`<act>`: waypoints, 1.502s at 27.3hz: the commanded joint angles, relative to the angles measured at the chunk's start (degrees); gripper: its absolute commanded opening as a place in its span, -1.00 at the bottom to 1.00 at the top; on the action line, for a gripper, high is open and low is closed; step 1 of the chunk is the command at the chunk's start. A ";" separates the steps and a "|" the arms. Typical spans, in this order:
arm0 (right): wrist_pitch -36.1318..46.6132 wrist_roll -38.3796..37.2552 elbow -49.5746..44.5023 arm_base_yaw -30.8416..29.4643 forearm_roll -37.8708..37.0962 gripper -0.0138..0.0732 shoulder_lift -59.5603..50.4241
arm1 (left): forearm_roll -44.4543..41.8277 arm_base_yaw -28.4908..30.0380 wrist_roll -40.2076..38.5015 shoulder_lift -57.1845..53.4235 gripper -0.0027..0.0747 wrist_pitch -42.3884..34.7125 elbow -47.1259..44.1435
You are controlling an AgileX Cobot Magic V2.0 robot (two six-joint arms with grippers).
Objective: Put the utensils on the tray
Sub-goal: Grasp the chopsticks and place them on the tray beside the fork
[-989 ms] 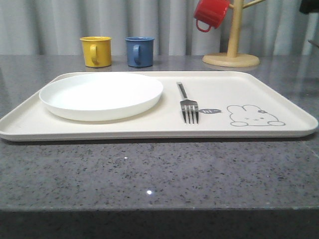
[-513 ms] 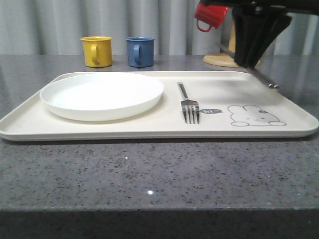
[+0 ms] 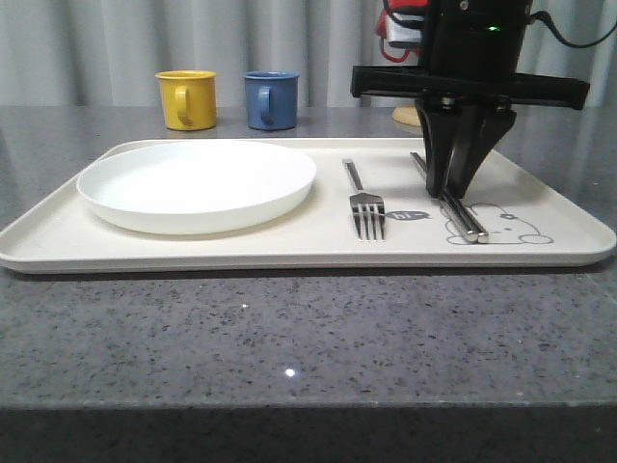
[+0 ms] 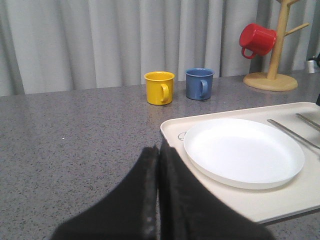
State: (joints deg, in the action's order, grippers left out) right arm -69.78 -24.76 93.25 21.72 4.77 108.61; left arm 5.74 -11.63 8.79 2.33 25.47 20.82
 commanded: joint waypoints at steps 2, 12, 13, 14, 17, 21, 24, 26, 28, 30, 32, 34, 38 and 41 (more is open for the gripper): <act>0.69 -0.27 1.73 -0.11 -0.13 -0.57 -2.99 | 0.65 -0.02 -0.70 0.62 -0.98 -4.38 1.31; 0.45 -0.27 1.73 -0.11 -0.02 -0.08 -2.99 | 0.65 -0.02 -0.70 0.62 -0.98 -4.38 1.31; 0.33 -0.27 1.73 -0.11 -0.02 -0.03 -2.99 | 0.65 -0.02 -0.70 0.62 -0.98 -4.38 1.31; -0.04 -0.27 1.73 -0.11 -0.02 0.00 -3.11 | 0.65 -0.02 -0.70 0.62 -0.98 -4.38 1.31; -0.85 0.36 2.03 -0.11 -0.37 0.00 -4.10 | 0.65 -0.02 -0.70 0.62 -0.98 -4.38 1.31; -3.33 4.61 2.95 -1.99 -2.25 0.00 -6.60 | 0.65 -0.02 -0.70 0.62 -0.98 -4.38 1.31; -5.03 8.49 2.90 -6.54 -3.41 0.00 -9.09 | 0.65 -0.02 -0.70 0.62 -0.98 -4.38 1.31; -5.80 10.85 2.84 -10.71 -4.39 0.00 -10.29 | 0.65 -0.02 -0.70 0.62 -0.98 -4.38 1.31; -6.64 13.39 2.78 -15.69 -5.10 0.00 -10.86 | 0.65 -0.02 -0.70 0.62 -0.98 -4.38 1.31; -6.64 16.49 2.54 -19.69 -5.22 0.00 -10.91 | 0.65 -0.02 -0.70 0.62 -0.98 -4.38 1.31; -6.64 18.33 1.93 -23.94 -5.27 0.00 -10.82 | 0.65 -0.02 -0.70 0.62 -0.98 -4.38 1.31; -6.57 19.00 1.74 -26.96 -5.27 0.00 -10.35 | 0.65 -0.02 -0.70 0.62 -0.98 -4.38 1.31; -5.98 20.65 1.74 -31.53 -5.34 0.00 -8.26 | 0.65 -0.02 -0.70 0.62 -0.98 -4.38 1.31; -4.91 21.72 1.74 -33.09 -5.63 0.00 -6.45 | 0.65 -0.02 -0.70 0.62 -0.98 -4.38 1.31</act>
State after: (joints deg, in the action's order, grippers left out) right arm -70.69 -4.54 93.91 -10.37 0.00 103.65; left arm 5.74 -11.63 8.79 2.33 25.47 20.82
